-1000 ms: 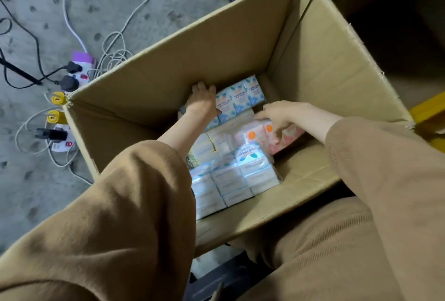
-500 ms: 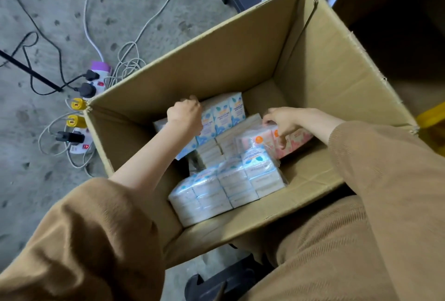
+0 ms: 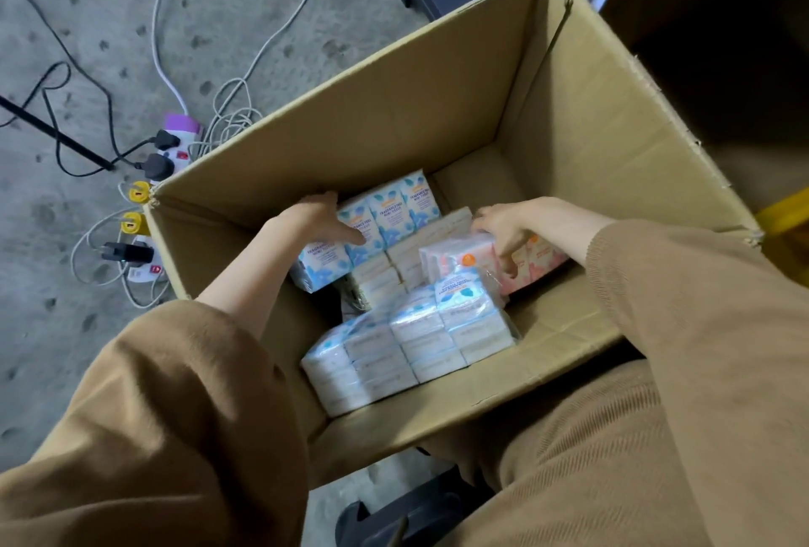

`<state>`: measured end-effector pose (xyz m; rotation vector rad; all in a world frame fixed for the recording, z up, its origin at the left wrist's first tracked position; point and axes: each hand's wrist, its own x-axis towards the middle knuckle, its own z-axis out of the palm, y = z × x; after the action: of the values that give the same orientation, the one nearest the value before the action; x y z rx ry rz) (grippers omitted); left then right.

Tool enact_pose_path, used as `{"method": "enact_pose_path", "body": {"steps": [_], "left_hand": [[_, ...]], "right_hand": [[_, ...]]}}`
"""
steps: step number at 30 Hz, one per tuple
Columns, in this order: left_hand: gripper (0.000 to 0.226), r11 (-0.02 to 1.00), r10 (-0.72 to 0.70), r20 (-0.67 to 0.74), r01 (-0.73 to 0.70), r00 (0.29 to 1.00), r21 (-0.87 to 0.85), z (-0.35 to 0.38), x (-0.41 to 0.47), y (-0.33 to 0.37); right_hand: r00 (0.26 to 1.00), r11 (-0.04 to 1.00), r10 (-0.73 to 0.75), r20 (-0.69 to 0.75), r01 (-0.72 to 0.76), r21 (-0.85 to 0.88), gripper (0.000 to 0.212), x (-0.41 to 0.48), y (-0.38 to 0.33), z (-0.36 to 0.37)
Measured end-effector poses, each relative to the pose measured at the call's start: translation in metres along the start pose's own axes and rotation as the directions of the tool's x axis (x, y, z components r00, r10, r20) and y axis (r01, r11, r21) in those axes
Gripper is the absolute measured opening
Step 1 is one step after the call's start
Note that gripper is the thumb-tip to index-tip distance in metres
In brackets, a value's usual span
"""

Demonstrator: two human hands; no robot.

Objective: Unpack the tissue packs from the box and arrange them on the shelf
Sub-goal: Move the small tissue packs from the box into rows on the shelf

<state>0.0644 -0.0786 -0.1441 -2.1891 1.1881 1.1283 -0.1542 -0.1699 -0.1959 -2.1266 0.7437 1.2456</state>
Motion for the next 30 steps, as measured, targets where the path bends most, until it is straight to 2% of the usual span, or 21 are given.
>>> {"method": "enact_pose_path", "body": {"steps": [3,6,11,16,19,23,26,30], "left_hand": [[0.095,0.998,-0.013,0.066,0.017,0.998,-0.054,-0.005,0.005,-0.003],[0.089,0.997,0.0,0.036,0.003,0.999,-0.083,-0.005,0.008,-0.005],[0.081,0.992,0.068,-0.1,-0.078,0.993,-0.097,0.005,-0.001,-0.004],[0.079,0.98,0.194,-0.319,-0.168,0.928,0.107,0.019,-0.021,0.005],[0.087,0.984,0.159,-0.327,-0.12,0.932,0.135,0.029,-0.027,0.006],[0.088,0.995,0.085,-0.293,-0.066,0.952,0.074,0.028,-0.026,0.009],[0.083,0.995,0.084,-0.299,-0.066,0.951,0.07,0.024,-0.028,0.014],[0.078,0.993,0.101,-0.346,-0.074,0.933,0.091,0.02,-0.037,0.016]], "right_hand": [[1.0,1.0,0.008,-0.006,-0.008,0.02,0.081,-0.003,0.001,-0.002],[0.998,0.998,0.019,-0.068,-0.015,0.059,0.076,-0.007,0.003,-0.003],[0.962,0.983,0.049,-0.267,0.0,0.182,0.082,-0.016,0.012,-0.005],[0.905,0.94,0.14,-0.402,0.006,0.341,0.077,-0.032,0.021,-0.007],[0.901,0.914,0.147,-0.407,0.033,0.404,0.078,-0.037,0.017,0.0],[0.892,0.886,0.144,-0.428,0.076,0.458,0.076,-0.044,0.012,-0.001],[0.879,0.823,0.182,-0.442,0.11,0.557,0.077,-0.055,0.016,-0.006],[0.886,0.65,0.222,-0.408,0.178,0.739,0.061,-0.077,0.02,-0.011]]}}
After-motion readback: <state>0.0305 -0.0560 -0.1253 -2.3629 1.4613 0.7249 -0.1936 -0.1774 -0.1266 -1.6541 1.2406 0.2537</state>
